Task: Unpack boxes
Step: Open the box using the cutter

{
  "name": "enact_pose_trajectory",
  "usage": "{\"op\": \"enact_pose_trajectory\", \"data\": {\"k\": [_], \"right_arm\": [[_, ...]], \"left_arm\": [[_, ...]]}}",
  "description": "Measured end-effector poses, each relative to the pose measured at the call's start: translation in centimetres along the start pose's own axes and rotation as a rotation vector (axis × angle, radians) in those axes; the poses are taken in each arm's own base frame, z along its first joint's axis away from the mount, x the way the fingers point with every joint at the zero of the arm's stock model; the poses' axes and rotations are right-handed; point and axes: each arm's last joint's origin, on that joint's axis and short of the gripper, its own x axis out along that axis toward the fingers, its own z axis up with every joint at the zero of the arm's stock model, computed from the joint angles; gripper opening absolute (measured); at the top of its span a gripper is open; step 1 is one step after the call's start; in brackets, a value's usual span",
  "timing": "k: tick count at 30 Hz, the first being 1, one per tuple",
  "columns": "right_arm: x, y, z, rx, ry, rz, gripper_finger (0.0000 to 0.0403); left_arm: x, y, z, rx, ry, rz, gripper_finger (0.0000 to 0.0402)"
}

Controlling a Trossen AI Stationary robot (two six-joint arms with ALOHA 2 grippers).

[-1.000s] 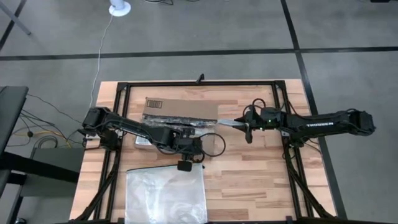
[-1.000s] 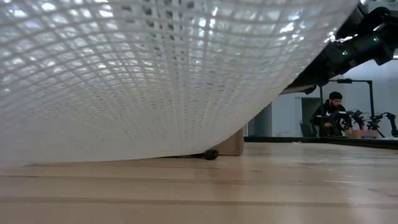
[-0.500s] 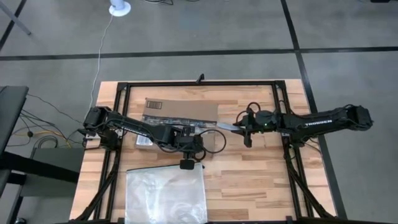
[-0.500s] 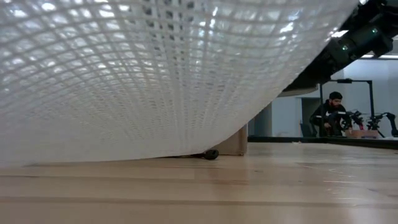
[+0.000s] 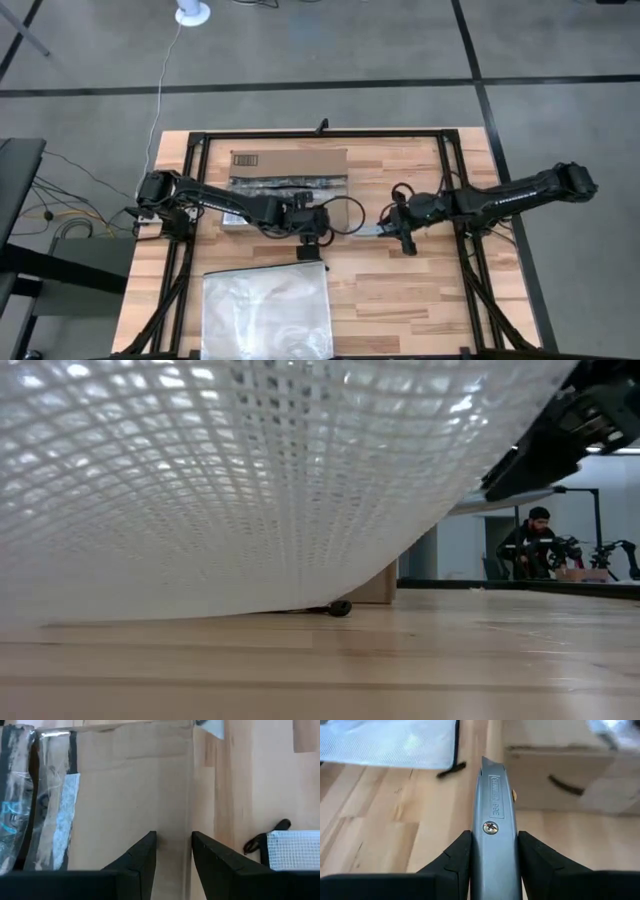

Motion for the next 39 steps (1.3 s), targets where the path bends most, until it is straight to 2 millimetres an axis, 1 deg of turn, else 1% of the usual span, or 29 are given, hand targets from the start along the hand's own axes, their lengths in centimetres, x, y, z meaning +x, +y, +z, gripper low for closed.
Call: {"op": "enact_pose_trajectory", "data": {"k": [4, 8, 11, 13, 18, 22, 29, 39], "right_arm": [[-0.4, -0.3, 0.2, 0.012, -0.024, -0.049, 0.0112], [-1.8, -1.3, 0.9, 0.028, -0.072, -0.139, 0.0112], [-2.4, -2.1, 0.6, 0.035, -0.064, -0.188, 0.0112], [-2.6, -2.5, 0.7, 0.036, -0.083, -0.217, 0.0112], [-2.4, -3.3, 0.5, 0.034, -0.051, -0.255, 0.0112], [-1.8, -3.4, 0.3, 0.032, -0.025, -0.255, 0.0112], [-0.9, -3.3, 0.5, 0.012, -0.028, -0.244, 0.0112], [-1.0, -3.8, 0.7, 0.001, -0.046, -0.268, 0.0112]], "left_arm": [[-0.3, -0.5, -0.1, 0.017, 0.012, -0.029, 0.0109], [-1.0, -1.6, -0.6, 0.058, 0.038, -0.055, 0.0109], [-1.3, -2.2, -0.7, 0.073, 0.035, -0.060, 0.0109], [-1.6, -2.4, -0.6, 0.077, 0.028, -0.059, 0.0109], [-2.1, -2.5, 0.1, 0.070, 0.002, -0.064, 0.0109], [-2.5, -2.4, 0.6, 0.068, -0.019, -0.064, 0.0109], [-2.5, -2.3, 0.7, 0.062, -0.023, -0.057, 0.0109], [-2.6, -2.3, 0.7, 0.043, -0.029, -0.055, 0.0109]]}}
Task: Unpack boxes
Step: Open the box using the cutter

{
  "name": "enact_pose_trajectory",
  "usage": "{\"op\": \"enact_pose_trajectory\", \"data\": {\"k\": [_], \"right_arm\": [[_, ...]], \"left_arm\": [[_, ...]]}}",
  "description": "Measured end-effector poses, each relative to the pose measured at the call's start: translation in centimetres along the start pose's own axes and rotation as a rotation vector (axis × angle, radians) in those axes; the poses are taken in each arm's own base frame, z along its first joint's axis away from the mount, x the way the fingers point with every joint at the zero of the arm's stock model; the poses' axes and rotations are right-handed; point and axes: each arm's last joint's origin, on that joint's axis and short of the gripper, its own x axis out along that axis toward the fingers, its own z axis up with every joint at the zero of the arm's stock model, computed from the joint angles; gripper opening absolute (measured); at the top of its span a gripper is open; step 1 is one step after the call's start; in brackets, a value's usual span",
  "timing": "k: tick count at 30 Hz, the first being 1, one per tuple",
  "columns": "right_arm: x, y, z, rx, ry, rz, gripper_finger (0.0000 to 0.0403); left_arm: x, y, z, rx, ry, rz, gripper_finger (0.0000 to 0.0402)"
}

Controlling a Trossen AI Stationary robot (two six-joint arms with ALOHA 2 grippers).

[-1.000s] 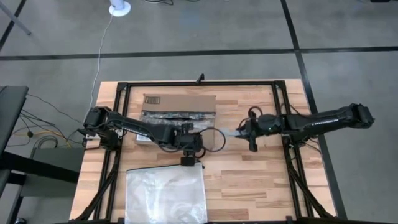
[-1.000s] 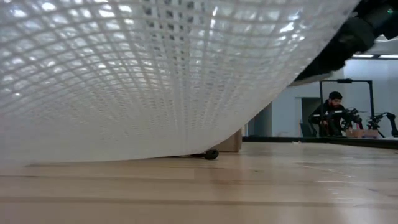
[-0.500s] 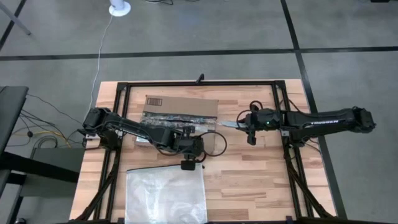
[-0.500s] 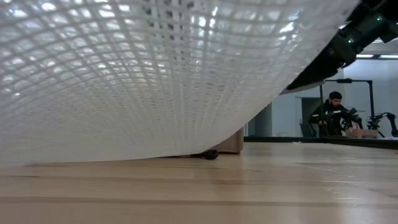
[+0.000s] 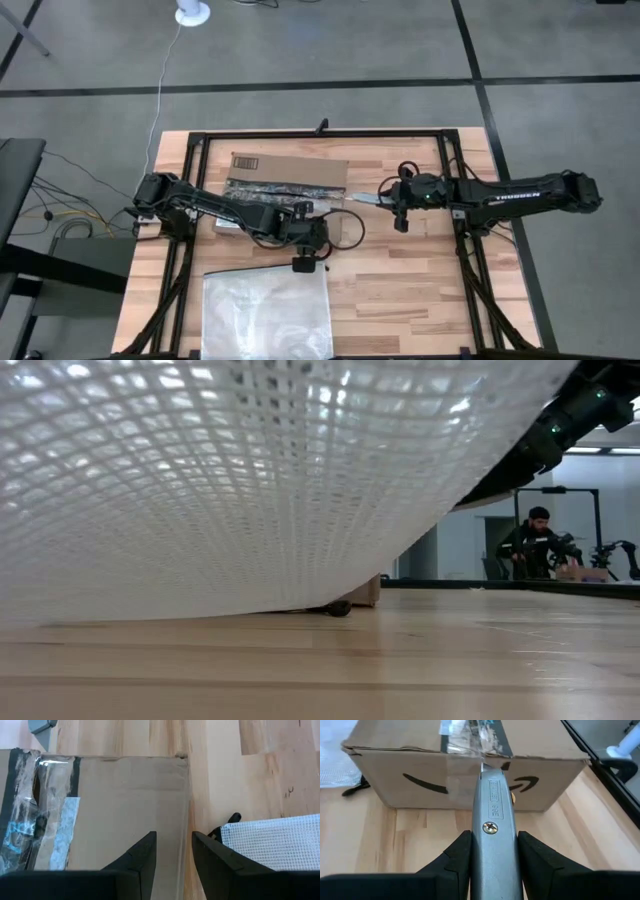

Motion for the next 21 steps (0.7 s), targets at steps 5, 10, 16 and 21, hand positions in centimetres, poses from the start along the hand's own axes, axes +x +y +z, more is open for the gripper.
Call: {"op": "enact_pose_trajectory", "data": {"k": [5, 10, 16, 21], "right_arm": [[0.0, -0.3, 0.1, 0.005, -0.016, -0.014, 0.0112], [0.2, -0.2, 0.2, 0.002, -0.021, -0.010, 0.0112], [1.4, 0.0, 0.1, -0.003, -0.008, 0.007, 0.0112], [1.8, 0.6, 0.1, -0.023, -0.006, 0.043, 0.0112]], "left_arm": [[-0.1, 0.0, 0.1, -0.001, -0.007, 0.000, 0.0109], [0.0, 0.1, 0.1, -0.001, -0.007, 0.001, 0.0109], [0.0, 0.1, 0.4, 0.016, -0.043, 0.000, 0.0109], [0.0, 0.2, 0.7, 0.018, -0.062, 0.000, 0.0109]]}}
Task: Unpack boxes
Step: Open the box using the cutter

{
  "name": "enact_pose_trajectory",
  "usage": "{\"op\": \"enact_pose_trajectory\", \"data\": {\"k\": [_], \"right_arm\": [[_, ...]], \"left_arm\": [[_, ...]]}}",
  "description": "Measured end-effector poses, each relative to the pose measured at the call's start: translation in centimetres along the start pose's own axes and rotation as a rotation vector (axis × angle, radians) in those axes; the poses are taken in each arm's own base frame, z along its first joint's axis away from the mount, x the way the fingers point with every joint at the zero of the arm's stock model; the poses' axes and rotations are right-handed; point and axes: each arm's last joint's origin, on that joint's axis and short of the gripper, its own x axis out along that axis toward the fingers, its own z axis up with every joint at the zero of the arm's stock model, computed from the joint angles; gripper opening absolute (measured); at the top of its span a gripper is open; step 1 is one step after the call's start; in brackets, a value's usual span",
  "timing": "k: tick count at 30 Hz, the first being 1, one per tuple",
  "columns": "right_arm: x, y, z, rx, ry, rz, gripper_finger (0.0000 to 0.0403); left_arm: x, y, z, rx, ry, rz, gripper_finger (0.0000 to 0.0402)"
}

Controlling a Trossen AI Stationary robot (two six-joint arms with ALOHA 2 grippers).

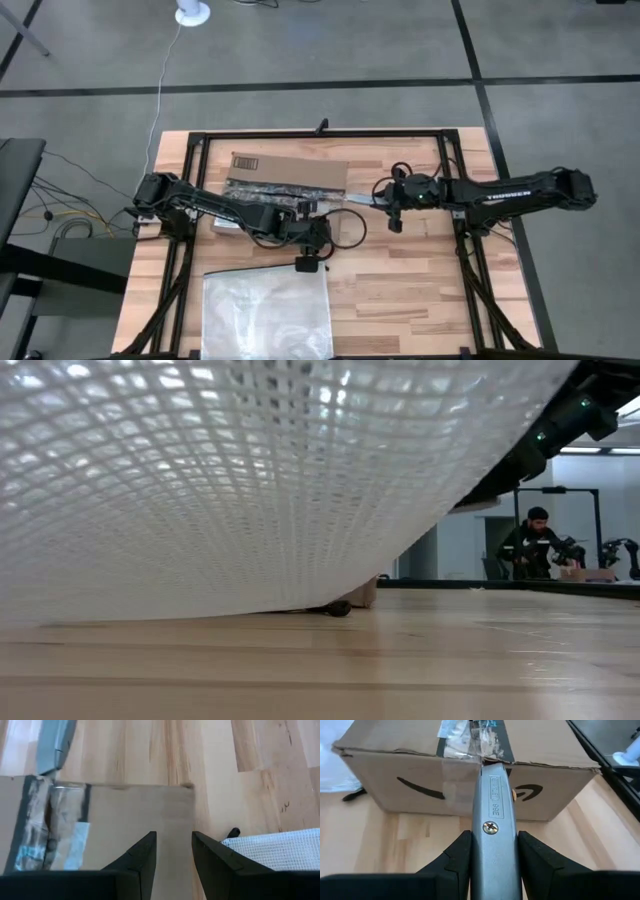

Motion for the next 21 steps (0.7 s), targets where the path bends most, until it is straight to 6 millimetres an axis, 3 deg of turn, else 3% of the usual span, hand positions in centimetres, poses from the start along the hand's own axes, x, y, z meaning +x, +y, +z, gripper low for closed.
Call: {"op": "enact_pose_trajectory", "data": {"k": [11, 16, 21], "right_arm": [[-0.2, 1.6, -0.1, -0.027, 0.014, 0.091, 0.0112], [-0.1, 1.0, -0.2, 0.000, 0.027, 0.075, 0.0112], [-0.1, 0.9, -0.3, 0.003, 0.030, 0.070, 0.0112]], "left_arm": [[0.3, 1.0, 0.0, -0.012, 0.010, 0.005, 0.0109], [-1.9, -0.2, 0.7, 0.109, 0.054, -0.046, 0.0109], [-2.6, -2.5, 0.4, 0.204, 0.054, -0.080, 0.0109]]}}
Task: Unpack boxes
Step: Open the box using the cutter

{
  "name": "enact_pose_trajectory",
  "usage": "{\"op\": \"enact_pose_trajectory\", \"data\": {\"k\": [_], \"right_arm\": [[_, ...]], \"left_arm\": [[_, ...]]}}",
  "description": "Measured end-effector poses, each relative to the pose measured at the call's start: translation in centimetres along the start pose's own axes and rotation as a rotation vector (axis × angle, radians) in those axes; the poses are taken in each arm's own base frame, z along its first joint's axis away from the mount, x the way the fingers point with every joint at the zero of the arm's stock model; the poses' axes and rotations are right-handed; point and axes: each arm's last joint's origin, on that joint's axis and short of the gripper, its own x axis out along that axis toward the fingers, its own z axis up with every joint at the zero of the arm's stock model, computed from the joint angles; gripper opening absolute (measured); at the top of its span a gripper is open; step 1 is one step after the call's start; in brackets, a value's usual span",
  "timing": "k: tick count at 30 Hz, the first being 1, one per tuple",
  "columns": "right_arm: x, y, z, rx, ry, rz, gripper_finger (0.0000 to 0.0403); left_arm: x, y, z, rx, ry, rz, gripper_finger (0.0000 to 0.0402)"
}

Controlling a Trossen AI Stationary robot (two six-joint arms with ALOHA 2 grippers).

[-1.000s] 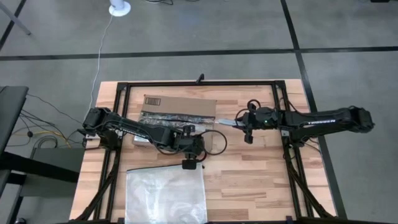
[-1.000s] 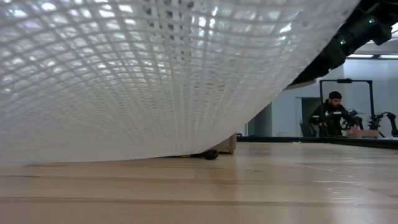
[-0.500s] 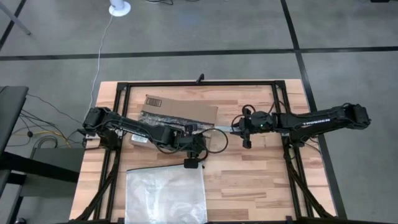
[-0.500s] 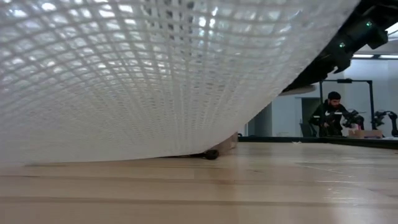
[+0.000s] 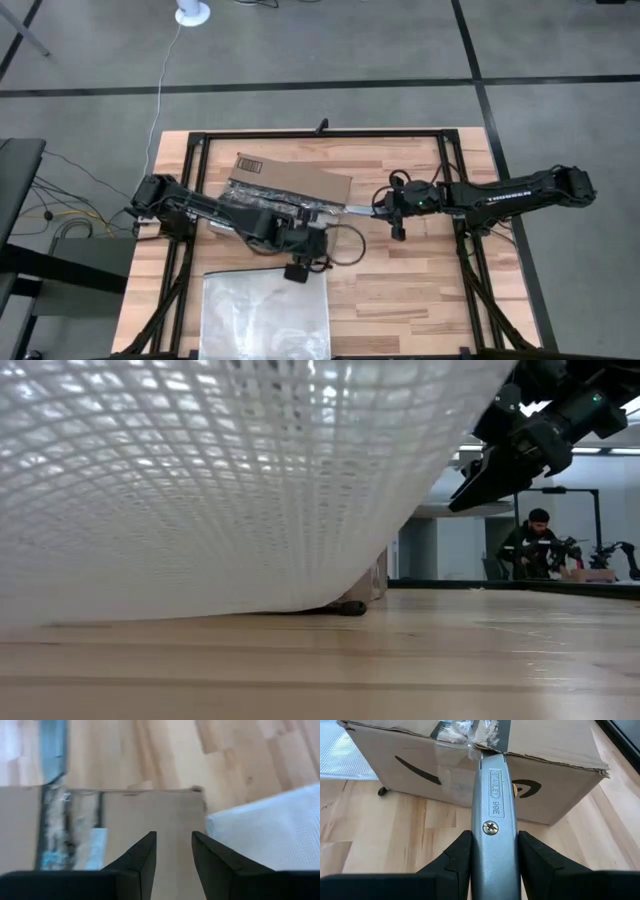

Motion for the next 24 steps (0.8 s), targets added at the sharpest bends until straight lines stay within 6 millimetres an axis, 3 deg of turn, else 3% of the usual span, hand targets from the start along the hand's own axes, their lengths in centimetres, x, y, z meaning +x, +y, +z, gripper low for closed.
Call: {"op": "enact_pose_trajectory", "data": {"k": [8, 24], "right_arm": [[0.1, 0.0, -0.1, 0.010, 0.013, 0.004, 0.0112], [0.0, 0.7, 0.4, -0.022, 0.086, 0.035, 0.0112]], "left_arm": [[3.2, -1.9, -0.2, 0.035, 0.067, -0.005, 0.0109], [4.0, -1.2, 0.0, -0.027, 0.057, 0.097, 0.0109]]}}
